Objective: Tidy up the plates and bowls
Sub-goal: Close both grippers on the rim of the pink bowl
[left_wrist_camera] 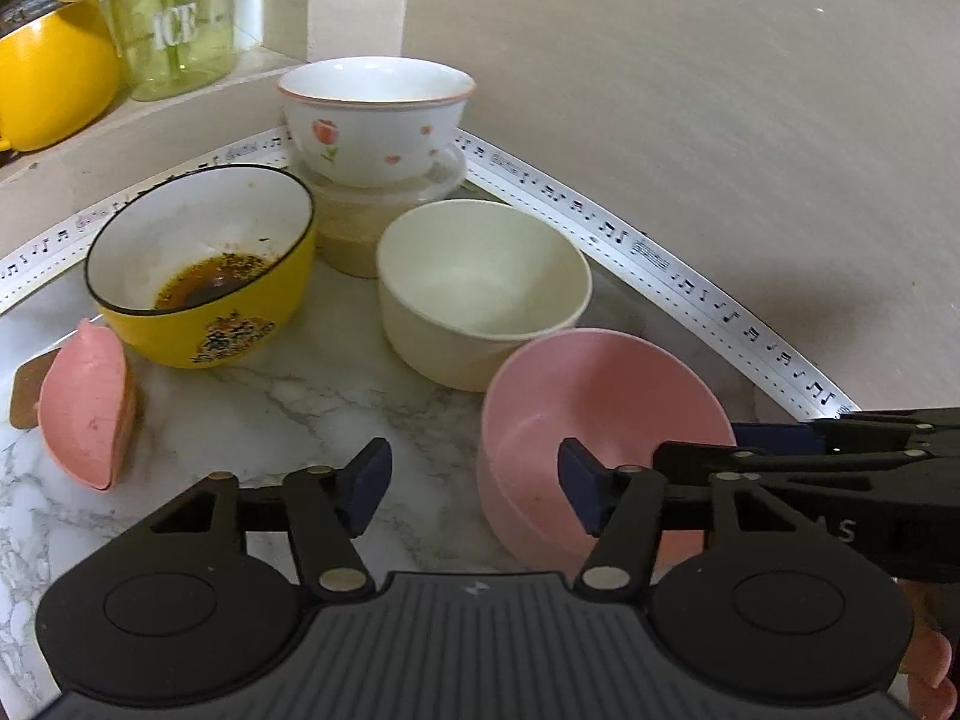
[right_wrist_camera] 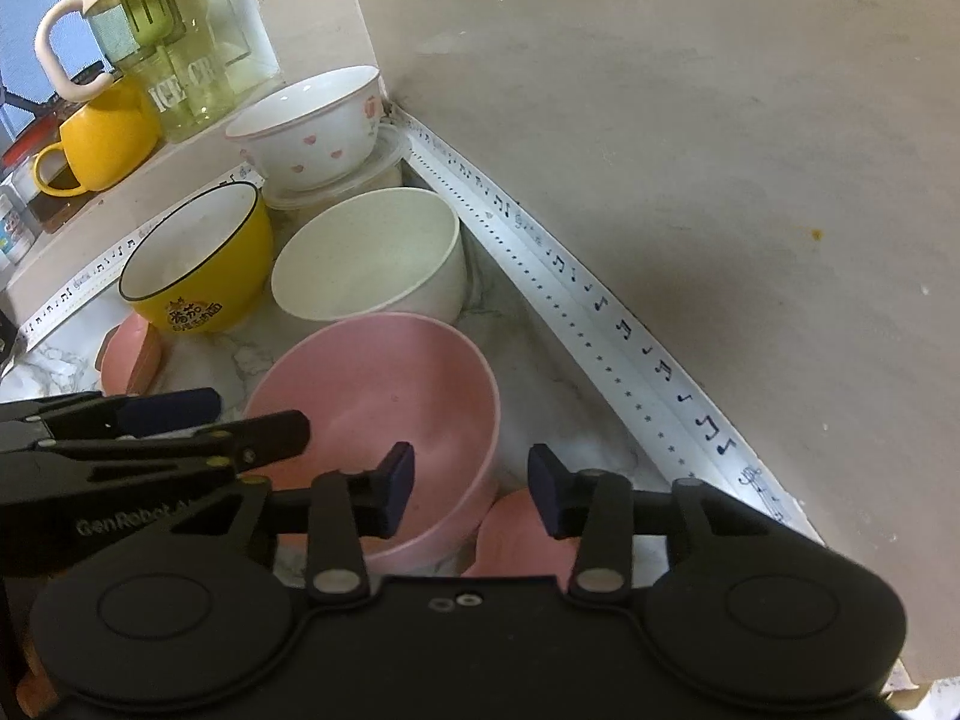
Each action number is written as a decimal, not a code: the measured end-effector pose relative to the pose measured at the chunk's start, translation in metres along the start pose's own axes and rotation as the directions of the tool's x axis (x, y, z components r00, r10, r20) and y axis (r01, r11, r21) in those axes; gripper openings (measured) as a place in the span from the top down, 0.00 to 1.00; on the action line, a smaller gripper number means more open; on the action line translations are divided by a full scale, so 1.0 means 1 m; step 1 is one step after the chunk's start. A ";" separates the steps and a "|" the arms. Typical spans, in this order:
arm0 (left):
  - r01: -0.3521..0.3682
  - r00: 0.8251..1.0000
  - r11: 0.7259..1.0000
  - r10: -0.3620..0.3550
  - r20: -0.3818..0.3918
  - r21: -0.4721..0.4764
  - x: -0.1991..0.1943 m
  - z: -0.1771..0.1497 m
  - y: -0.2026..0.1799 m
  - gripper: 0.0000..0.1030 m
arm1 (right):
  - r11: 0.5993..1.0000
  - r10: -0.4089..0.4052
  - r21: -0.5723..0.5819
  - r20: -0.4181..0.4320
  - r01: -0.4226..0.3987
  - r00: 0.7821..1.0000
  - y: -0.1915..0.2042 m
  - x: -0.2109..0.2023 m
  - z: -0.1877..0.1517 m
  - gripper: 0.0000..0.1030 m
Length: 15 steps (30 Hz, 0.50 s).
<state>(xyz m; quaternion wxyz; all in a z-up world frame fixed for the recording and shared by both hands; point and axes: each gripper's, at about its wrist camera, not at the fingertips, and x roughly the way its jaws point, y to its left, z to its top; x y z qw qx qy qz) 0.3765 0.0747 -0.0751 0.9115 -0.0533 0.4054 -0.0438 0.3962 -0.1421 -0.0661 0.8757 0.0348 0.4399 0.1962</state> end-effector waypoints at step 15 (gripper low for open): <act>-0.023 0.999 1.000 0.023 -0.044 0.018 0.004 -0.003 -0.012 0.86 | 0.998 -0.062 -0.025 -0.011 0.062 0.998 0.010 0.000 0.000 0.84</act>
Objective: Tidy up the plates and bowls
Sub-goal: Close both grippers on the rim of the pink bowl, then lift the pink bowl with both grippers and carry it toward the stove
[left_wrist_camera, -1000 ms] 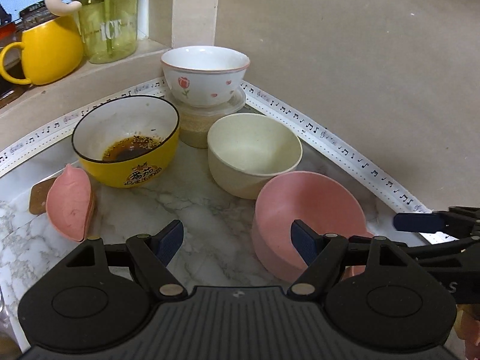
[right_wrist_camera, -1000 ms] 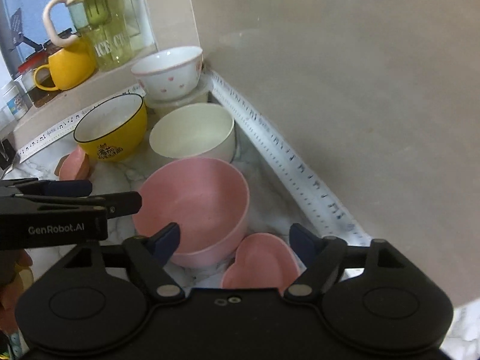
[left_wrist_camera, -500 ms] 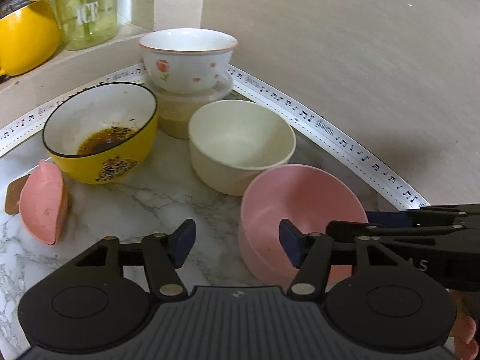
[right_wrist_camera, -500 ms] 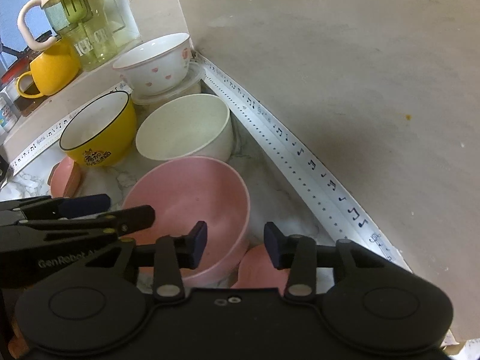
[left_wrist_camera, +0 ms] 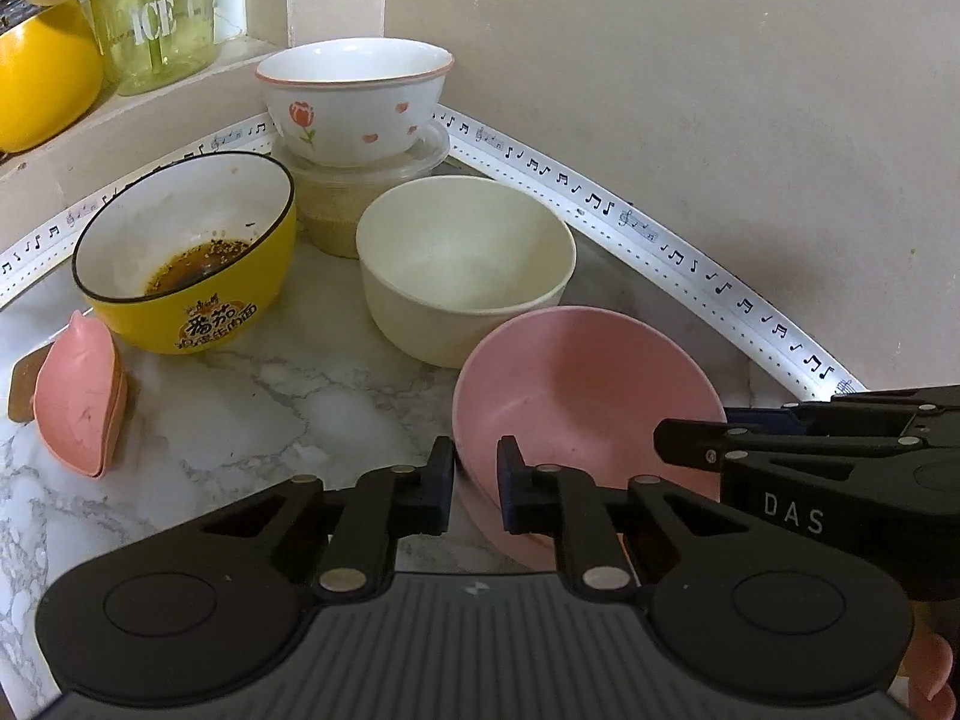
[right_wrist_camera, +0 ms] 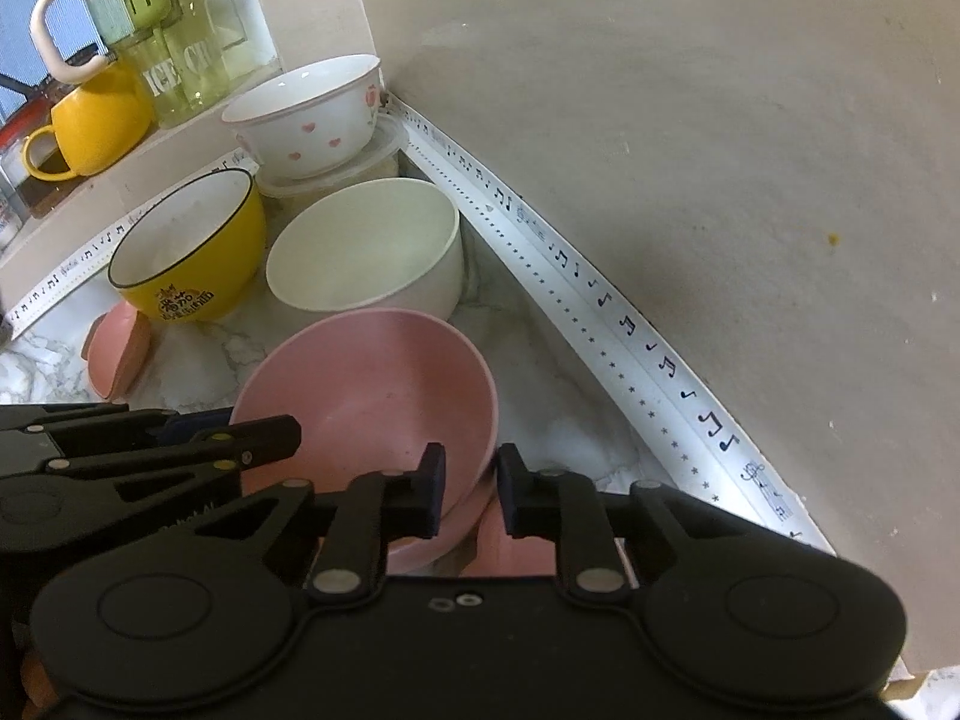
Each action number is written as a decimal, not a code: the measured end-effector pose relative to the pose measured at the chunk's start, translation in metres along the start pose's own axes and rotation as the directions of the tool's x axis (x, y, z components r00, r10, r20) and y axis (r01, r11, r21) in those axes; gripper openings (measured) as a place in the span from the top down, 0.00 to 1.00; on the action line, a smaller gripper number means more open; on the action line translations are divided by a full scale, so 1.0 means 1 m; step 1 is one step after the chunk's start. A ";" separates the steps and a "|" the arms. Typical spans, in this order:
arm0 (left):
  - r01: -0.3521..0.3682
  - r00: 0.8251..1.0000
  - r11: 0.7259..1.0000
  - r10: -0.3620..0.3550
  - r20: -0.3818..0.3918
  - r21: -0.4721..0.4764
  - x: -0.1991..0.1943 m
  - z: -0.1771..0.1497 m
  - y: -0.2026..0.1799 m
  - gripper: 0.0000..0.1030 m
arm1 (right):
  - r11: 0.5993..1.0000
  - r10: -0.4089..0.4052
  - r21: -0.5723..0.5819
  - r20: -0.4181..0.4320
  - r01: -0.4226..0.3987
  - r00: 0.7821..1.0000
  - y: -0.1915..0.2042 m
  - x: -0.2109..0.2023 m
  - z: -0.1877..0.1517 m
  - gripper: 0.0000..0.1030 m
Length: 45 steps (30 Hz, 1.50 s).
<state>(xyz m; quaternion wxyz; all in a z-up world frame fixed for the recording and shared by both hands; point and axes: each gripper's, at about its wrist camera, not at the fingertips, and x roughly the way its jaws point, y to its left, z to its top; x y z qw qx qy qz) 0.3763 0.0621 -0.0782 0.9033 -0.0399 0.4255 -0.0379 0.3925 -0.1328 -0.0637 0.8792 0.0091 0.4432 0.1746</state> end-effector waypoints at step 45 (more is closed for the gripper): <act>0.070 0.980 0.997 -0.063 -0.189 0.028 -0.138 -0.136 -0.048 0.86 | 0.998 -0.026 0.054 -0.104 0.032 0.994 0.026 -0.143 -0.137 0.85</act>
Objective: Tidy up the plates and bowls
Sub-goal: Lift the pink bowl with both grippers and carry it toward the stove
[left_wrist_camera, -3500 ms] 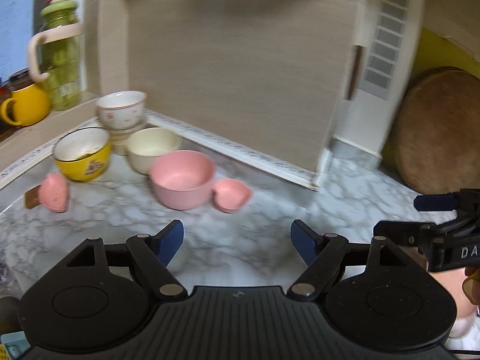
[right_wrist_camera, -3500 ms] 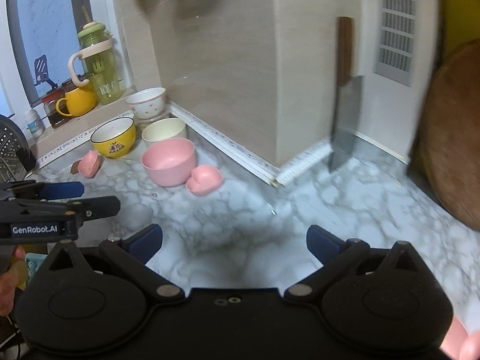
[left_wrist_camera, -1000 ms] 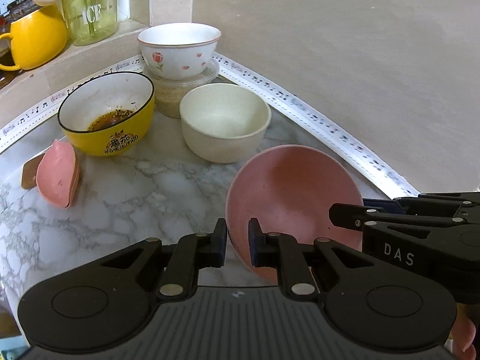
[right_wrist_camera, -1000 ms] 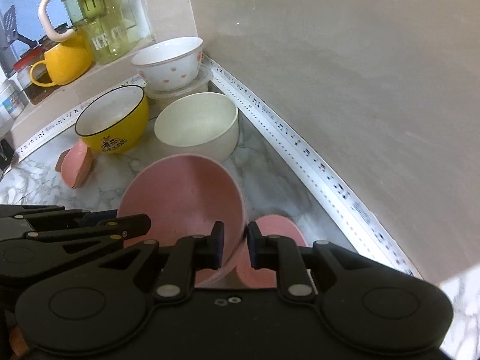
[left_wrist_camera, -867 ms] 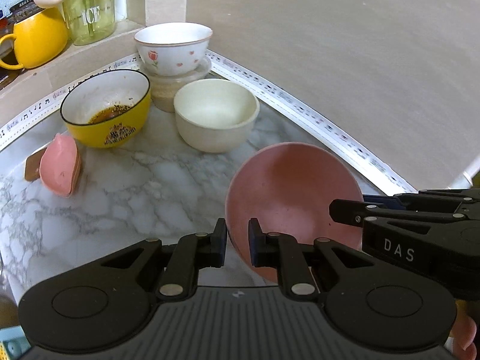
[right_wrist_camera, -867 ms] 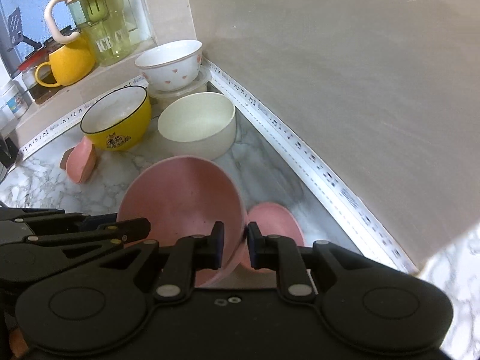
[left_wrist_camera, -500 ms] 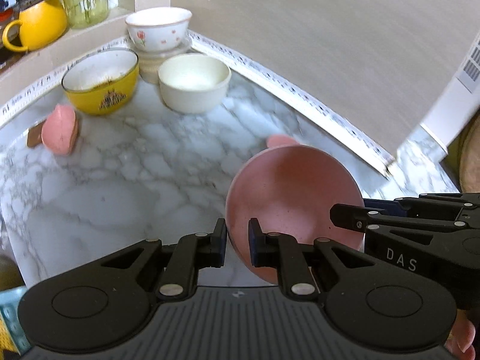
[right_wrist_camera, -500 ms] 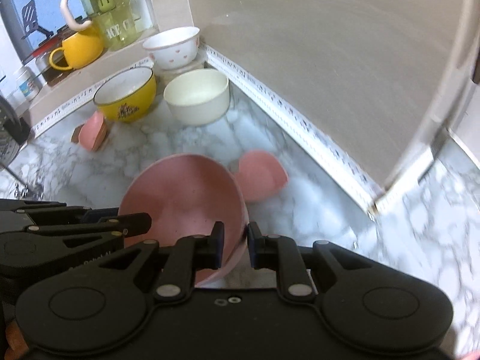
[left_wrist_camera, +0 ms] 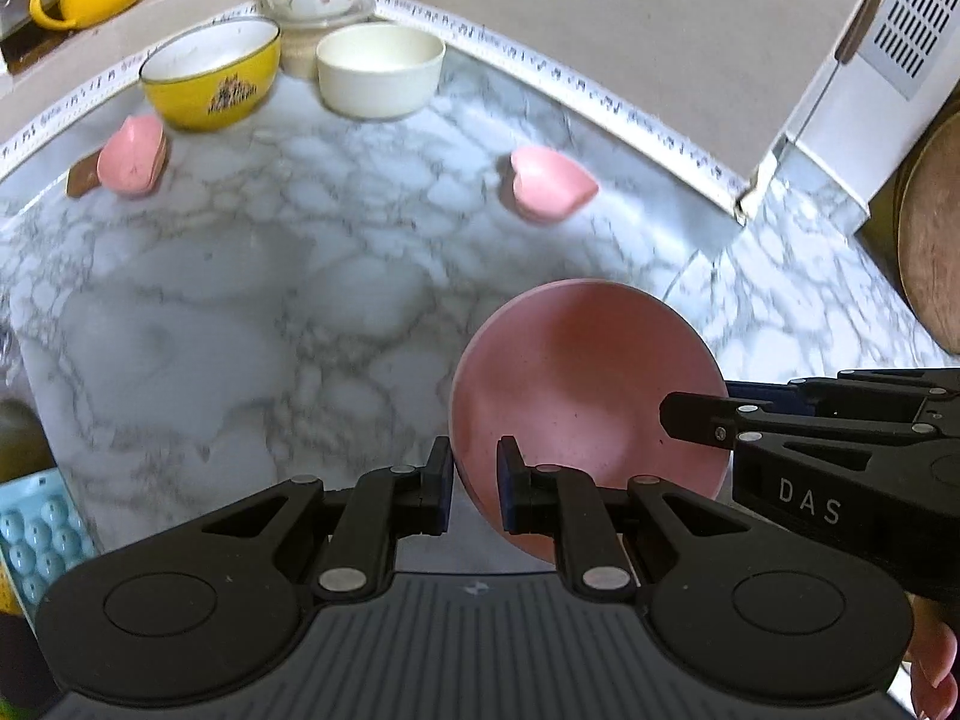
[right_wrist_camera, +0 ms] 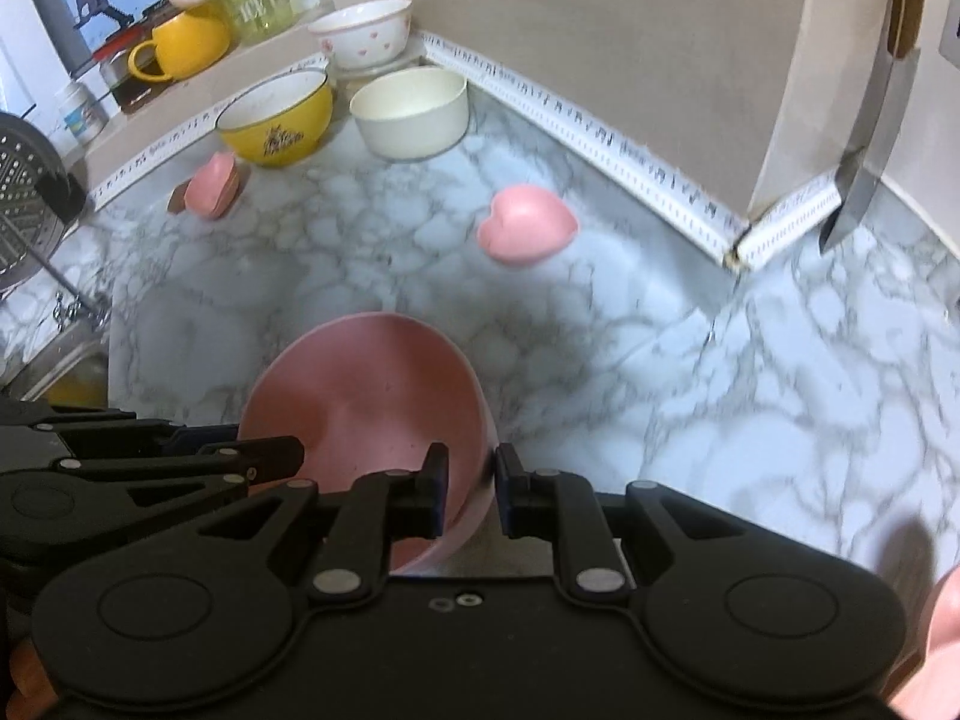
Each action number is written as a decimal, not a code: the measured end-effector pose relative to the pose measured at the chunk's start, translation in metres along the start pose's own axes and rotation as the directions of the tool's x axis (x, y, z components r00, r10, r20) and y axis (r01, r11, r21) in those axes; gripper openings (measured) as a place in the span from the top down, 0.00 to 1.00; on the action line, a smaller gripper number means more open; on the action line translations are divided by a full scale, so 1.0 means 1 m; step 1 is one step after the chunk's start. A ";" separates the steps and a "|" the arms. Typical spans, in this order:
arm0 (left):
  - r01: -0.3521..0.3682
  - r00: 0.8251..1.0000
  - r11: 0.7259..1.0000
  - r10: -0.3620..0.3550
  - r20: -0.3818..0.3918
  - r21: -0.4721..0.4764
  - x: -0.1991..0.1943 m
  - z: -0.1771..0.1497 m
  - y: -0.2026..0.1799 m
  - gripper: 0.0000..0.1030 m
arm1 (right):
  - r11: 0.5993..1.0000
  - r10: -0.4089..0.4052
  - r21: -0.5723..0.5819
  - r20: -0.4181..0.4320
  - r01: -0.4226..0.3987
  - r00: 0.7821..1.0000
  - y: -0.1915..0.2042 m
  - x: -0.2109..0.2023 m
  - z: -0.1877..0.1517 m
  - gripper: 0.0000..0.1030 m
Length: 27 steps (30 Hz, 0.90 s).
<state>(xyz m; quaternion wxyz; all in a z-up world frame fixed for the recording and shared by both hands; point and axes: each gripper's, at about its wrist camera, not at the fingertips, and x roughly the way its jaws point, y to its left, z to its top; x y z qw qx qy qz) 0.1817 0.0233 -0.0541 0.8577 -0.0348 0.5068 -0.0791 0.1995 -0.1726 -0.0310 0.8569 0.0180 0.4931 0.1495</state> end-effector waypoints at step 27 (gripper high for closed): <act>0.014 0.999 1.000 -0.014 -0.043 0.006 -0.003 -0.032 0.007 0.86 | 0.999 0.014 0.030 -0.057 -0.012 0.998 0.005 0.003 -0.029 0.84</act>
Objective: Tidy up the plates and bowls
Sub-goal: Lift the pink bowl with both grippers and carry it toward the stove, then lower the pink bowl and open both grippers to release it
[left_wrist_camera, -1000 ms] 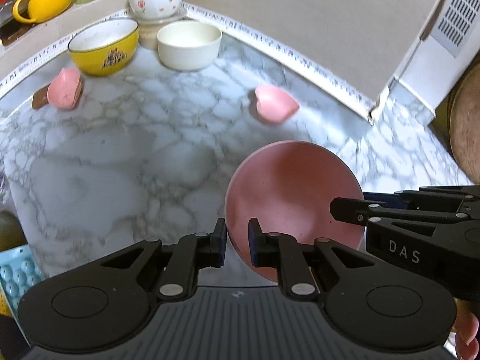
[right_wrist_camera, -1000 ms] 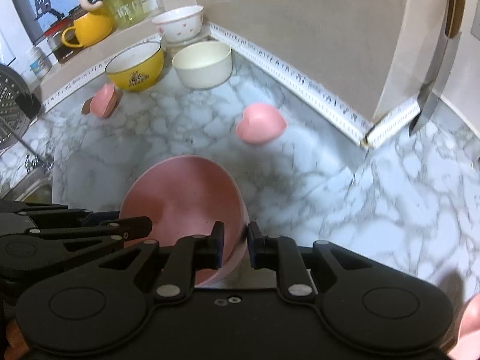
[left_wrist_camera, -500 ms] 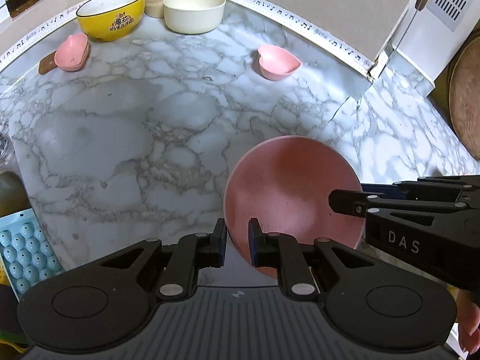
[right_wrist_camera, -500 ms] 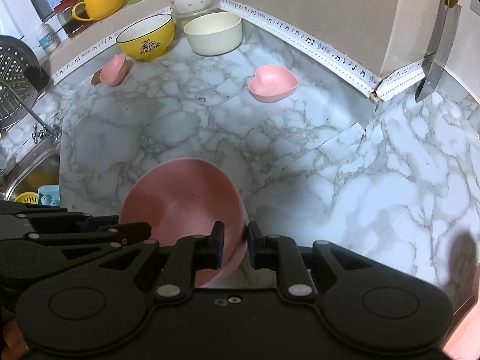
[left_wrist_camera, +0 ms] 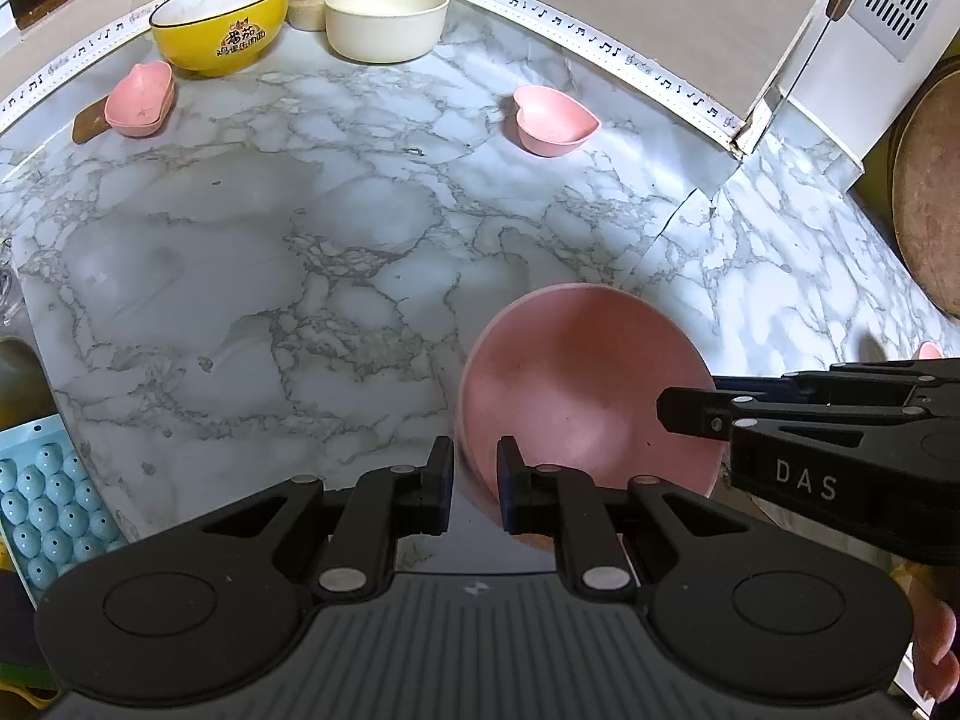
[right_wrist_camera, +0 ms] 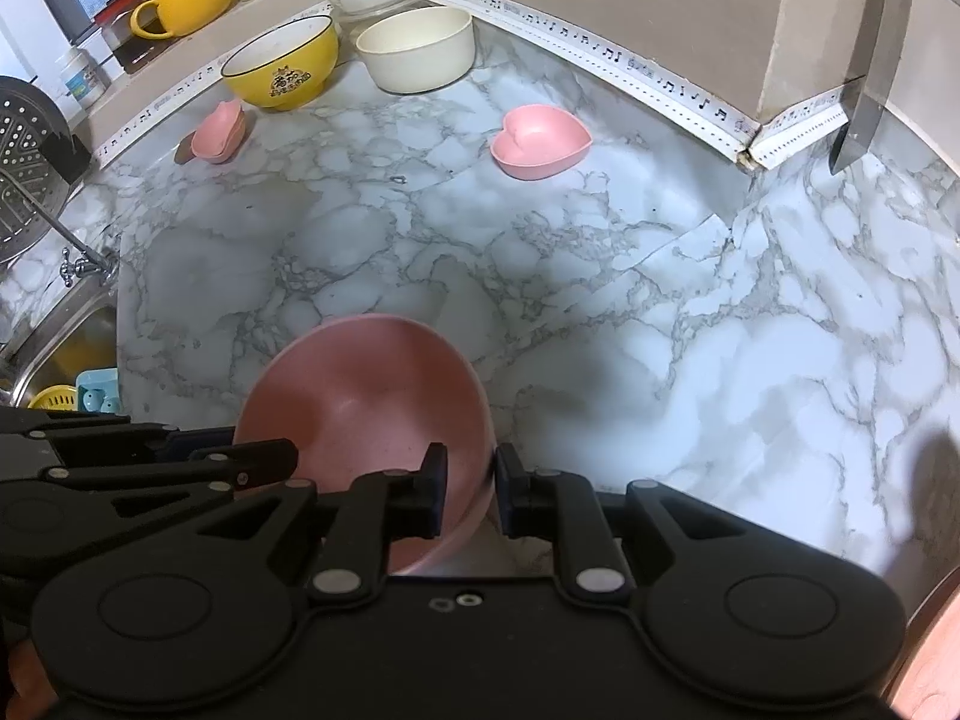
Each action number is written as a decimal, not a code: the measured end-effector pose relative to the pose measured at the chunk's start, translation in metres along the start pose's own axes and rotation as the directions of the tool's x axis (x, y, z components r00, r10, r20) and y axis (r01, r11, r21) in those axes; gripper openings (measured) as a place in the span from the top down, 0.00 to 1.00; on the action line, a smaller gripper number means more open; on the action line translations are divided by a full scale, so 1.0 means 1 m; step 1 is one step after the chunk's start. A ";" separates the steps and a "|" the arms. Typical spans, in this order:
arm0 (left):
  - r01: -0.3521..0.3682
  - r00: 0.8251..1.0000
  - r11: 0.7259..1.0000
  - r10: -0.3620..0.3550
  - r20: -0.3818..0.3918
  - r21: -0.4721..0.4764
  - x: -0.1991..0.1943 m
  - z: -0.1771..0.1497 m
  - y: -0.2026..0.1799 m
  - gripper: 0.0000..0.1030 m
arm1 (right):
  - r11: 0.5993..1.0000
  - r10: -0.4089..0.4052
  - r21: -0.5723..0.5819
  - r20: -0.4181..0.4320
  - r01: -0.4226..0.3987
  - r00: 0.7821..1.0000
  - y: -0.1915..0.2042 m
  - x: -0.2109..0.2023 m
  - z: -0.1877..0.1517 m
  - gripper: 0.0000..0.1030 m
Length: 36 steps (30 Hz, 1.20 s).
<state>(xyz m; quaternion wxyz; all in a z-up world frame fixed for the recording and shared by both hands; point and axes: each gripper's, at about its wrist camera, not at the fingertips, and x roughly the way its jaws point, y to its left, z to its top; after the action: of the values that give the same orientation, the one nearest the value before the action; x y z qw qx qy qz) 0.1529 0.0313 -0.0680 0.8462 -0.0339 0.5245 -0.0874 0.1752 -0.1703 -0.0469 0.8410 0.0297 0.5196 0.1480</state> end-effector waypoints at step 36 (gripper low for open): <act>-0.010 0.963 0.999 0.019 0.271 -0.035 -0.041 0.079 0.031 0.33 | 0.995 0.041 -0.098 0.219 -0.019 0.975 -0.003 -0.042 0.082 0.12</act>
<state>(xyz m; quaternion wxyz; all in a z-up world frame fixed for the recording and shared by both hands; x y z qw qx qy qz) 0.2092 0.0669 -0.0014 0.9099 -0.0557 0.4055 -0.0671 0.2311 -0.1768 0.0266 0.8915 0.0137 0.4150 0.1811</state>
